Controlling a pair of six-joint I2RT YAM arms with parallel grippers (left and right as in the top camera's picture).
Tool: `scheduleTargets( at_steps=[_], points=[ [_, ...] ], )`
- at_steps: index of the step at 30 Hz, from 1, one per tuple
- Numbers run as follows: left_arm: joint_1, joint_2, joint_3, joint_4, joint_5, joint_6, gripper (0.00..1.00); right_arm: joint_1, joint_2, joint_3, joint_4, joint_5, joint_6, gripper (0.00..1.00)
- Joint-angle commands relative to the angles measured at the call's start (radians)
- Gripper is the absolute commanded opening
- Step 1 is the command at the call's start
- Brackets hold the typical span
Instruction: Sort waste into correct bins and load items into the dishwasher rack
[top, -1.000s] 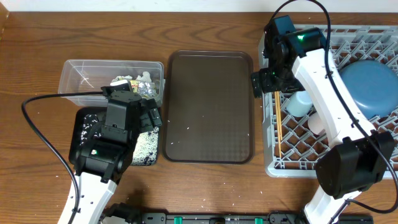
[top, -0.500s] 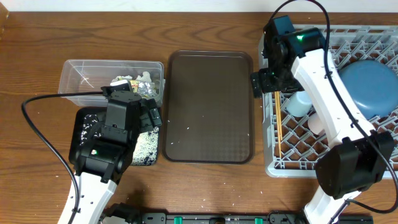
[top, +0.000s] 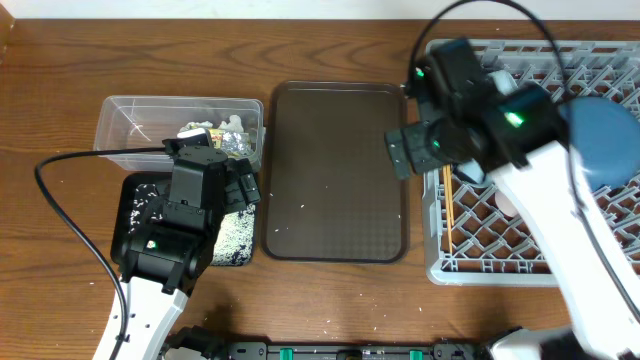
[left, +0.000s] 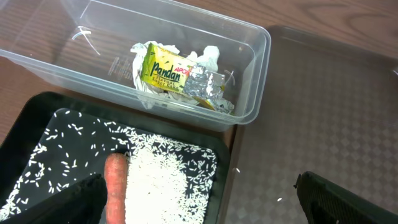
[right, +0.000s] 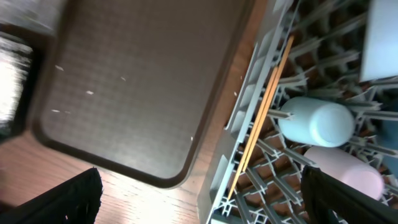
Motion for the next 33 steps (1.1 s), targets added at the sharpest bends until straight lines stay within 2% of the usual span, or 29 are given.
scheduleTargets(
  at_steps=[1, 18, 26, 33],
  points=[
    [0.004, 0.002, 0.000, -0.003, -0.012, 0.017, 1.00, 0.000, -0.117, 0.009, 0.000, 0.010, -0.004, 0.99],
    [0.004, 0.002, 0.000, -0.003, -0.012, 0.017, 1.00, -0.034, -0.840, 0.009, -0.002, 0.010, -0.004, 0.99],
    [0.004, 0.002, 0.000, -0.002, -0.012, 0.017, 1.00, -0.191, -1.021, 0.010, -0.023, 0.010, -0.004, 0.99],
    [0.004, 0.002, 0.000, -0.003, -0.012, 0.017, 1.00, -0.358, -1.105, 0.010, -0.149, 0.010, -0.004, 0.99]
  ],
)
